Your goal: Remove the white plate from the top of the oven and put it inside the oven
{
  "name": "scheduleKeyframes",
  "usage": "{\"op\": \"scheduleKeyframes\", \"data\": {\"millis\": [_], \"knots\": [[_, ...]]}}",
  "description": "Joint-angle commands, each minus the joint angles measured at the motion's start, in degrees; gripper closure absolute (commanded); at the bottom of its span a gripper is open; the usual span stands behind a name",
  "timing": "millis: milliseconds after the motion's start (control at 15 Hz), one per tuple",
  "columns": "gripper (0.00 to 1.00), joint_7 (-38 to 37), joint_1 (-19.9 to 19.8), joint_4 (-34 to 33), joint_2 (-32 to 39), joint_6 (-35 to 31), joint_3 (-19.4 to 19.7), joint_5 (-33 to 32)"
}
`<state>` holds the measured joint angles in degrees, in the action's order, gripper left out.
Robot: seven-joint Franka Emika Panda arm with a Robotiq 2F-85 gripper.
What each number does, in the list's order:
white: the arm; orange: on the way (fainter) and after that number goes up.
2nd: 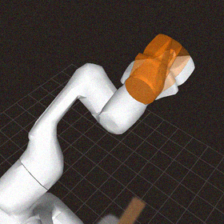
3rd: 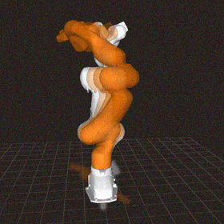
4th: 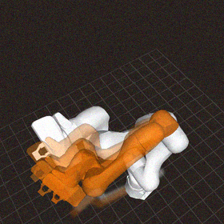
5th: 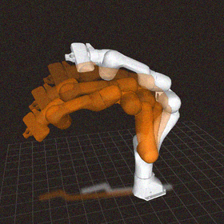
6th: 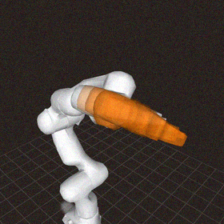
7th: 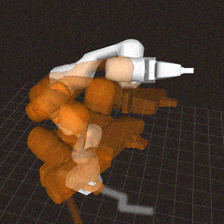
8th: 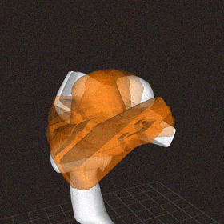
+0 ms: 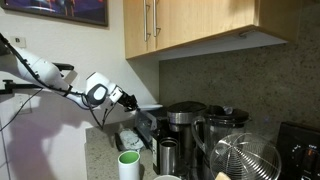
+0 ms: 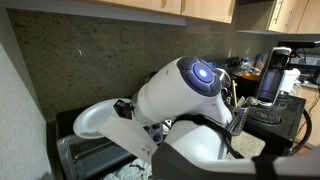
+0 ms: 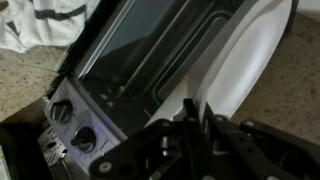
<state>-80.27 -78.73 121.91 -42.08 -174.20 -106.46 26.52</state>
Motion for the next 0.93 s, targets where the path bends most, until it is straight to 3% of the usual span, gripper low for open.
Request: {"op": "scheduleKeyframes", "data": {"millis": [0,467,667,867], "knots": [[0.92,-0.76,8.99,2.05,1.85,5.36,6.9,-0.67],[0.92,-3.54,28.09,7.39,0.02,17.3,22.93,-2.8],[0.92,-6.87,32.22,10.05,0.1,19.28,25.72,-4.16],[0.92,-10.6,33.57,12.77,2.14,18.14,25.6,-4.6]]}}
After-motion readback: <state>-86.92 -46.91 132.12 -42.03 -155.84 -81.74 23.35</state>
